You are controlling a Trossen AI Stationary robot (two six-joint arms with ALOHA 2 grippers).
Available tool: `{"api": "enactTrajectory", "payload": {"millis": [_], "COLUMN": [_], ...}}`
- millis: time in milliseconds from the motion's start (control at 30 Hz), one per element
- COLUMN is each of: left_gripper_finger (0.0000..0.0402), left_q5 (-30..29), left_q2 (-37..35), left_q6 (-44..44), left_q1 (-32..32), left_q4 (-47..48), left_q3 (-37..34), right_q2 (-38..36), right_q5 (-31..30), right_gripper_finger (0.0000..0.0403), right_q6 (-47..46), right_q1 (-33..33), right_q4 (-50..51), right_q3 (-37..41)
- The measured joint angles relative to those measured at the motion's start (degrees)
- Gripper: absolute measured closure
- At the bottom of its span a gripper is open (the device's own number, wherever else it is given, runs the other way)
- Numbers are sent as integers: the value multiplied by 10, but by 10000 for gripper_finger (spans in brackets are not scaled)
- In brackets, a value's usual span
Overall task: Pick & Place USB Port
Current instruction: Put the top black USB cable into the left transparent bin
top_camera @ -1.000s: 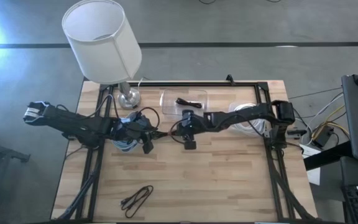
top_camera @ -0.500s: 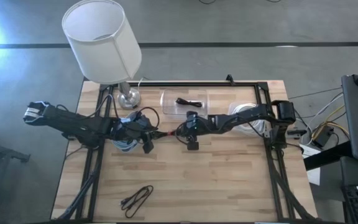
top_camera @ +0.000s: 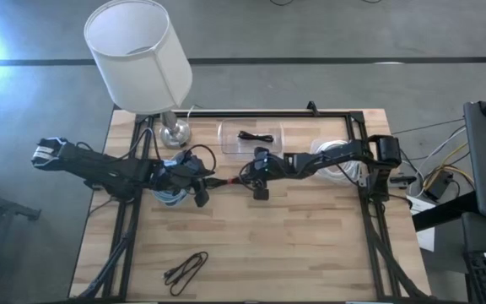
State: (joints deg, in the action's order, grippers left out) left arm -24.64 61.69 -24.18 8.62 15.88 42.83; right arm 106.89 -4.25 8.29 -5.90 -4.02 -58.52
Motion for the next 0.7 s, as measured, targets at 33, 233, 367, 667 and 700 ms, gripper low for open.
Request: {"api": "enactTrajectory", "payload": {"millis": [33,233,367,667,700], "left_gripper_finger": [278,278,278,278,278], "left_q5": [-2,-3,-3,-3,-3], "left_q2": [0,0,0,0,0], "left_q6": [0,0,0,0,0], "left_q1": [0,0,0,0,1], "left_q4": [0,0,0,0,0], "left_q3": [0,0,0,0,0], "right_q2": [0,3,3,3,3], "right_q5": [0,8,11,6,6], "right_gripper_finger": [248,248,248,248,249], "right_q6": [-2,-15,-24,-27,-33], "right_q1": [1,19,32,40,42], "right_q4": [2,8,7,9,8], "right_q3": [-1,-20,-29,-38,-40]}}
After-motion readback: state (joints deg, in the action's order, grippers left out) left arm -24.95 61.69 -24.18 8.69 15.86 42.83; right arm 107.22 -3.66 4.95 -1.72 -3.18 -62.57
